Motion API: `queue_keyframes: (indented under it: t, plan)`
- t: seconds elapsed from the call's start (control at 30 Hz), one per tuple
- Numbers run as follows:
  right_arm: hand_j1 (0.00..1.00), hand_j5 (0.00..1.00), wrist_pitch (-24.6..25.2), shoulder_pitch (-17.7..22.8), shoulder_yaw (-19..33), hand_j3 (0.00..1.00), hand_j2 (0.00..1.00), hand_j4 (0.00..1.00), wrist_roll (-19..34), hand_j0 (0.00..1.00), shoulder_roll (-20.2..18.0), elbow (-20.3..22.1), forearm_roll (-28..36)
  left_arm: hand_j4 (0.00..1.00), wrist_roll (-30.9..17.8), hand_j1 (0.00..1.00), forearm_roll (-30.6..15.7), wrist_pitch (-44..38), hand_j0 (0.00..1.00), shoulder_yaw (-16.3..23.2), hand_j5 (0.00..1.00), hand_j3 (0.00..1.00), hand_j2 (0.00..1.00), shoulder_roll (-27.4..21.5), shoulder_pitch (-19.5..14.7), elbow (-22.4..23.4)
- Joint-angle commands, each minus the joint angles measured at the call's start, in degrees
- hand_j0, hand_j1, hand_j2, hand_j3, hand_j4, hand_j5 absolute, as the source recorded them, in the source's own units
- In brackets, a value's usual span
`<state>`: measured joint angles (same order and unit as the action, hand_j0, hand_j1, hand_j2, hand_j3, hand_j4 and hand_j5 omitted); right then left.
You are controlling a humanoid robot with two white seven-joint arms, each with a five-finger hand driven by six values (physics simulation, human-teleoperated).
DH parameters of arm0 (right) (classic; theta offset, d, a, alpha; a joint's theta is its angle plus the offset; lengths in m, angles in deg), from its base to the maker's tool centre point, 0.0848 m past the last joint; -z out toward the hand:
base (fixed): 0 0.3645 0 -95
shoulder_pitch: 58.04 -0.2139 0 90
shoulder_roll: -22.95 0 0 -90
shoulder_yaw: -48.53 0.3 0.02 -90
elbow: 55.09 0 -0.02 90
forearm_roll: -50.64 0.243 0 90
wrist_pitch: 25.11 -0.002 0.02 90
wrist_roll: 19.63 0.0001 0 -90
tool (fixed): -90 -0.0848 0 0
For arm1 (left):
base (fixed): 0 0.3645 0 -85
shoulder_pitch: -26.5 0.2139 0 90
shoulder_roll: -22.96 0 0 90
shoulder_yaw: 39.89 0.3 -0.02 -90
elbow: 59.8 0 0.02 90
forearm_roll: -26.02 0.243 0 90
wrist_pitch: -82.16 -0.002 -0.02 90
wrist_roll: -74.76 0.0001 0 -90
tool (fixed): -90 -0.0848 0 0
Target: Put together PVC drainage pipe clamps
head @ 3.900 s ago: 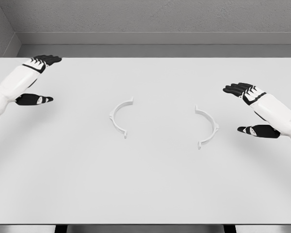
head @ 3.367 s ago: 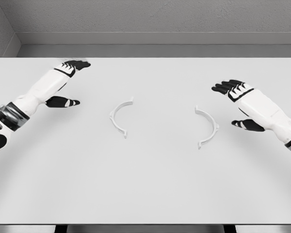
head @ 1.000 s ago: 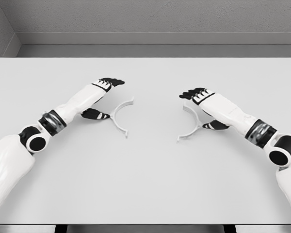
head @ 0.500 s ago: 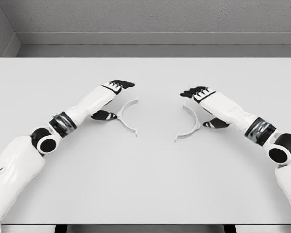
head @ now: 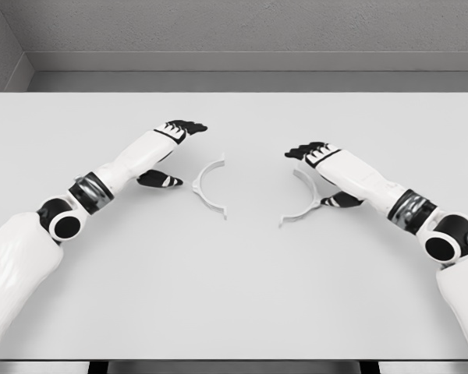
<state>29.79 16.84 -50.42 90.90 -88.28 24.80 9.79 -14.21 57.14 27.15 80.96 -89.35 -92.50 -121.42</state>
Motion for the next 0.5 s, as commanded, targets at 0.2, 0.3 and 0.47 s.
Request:
queue_keyframes:
  t: [0.2, 0.3, 0.47]
  plan:
    - [1.0, 1.0, 0.1, -1.14, -2.21, 1.0, 1.0, 1.0, 0.04, 1.0, 2.5, -0.09, -0.72, 1.0, 0.03, 1.0, -0.09, 0.01, 1.0, 0.44, 1.0, 1.0, 1.0, 0.61, 0.0, 0.0]
    - [1.0, 1.0, 0.1, -2.11, -3.18, 1.0, 1.0, 1.0, 0.04, 1.0, 3.47, -1.14, -0.98, 1.0, 0.03, 1.0, 0.0, 0.01, 1.0, 0.52, 1.0, 1.0, 1.0, 0.87, 0.09, 0.0]
    - [1.0, 1.0, 0.1, -4.04, -3.36, 1.0, 1.0, 1.0, -0.05, 1.0, 3.82, -2.81, -1.07, 1.0, 0.03, 1.0, 0.88, 0.01, 1.0, 0.52, 1.0, 1.0, 1.0, 2.36, 0.35, -0.09]
